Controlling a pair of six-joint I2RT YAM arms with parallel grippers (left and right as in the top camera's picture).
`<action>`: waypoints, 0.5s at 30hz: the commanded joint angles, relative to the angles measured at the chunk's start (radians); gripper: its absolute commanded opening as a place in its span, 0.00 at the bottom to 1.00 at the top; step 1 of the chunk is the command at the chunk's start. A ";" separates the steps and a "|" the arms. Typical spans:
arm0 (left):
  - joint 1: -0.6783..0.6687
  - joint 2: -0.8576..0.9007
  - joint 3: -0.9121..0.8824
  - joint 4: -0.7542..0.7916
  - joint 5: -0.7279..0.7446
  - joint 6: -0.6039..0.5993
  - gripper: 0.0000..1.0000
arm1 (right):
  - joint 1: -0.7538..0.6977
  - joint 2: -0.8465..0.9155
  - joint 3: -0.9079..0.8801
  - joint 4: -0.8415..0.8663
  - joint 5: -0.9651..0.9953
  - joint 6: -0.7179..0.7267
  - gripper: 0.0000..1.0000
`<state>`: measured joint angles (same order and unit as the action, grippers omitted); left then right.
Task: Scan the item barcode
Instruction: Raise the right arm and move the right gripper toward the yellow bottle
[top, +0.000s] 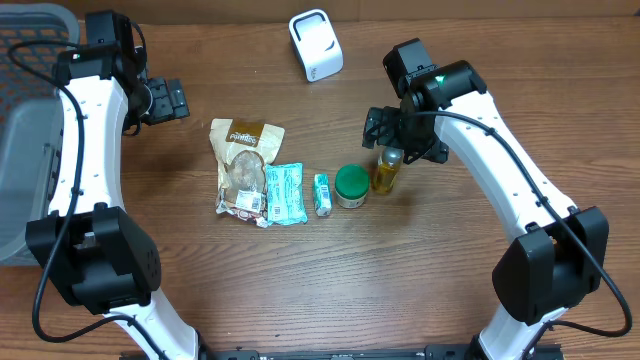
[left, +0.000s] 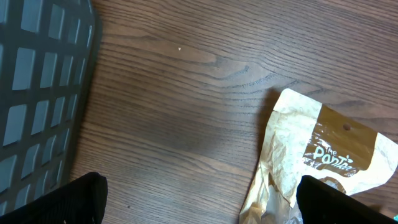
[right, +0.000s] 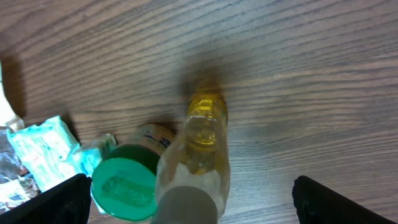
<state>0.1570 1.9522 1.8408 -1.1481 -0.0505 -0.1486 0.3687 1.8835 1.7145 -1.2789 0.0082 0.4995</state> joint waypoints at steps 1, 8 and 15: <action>-0.007 -0.010 0.011 0.000 -0.009 0.022 0.99 | 0.003 0.002 -0.018 0.010 0.017 0.032 1.00; -0.007 -0.010 0.011 0.001 -0.009 0.022 1.00 | 0.003 0.004 -0.092 0.044 0.017 0.032 1.00; -0.007 -0.010 0.011 0.001 -0.009 0.022 1.00 | 0.009 0.005 -0.093 0.035 0.017 0.032 0.95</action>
<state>0.1570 1.9522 1.8408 -1.1481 -0.0505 -0.1459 0.3691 1.8847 1.6260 -1.2434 0.0082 0.5240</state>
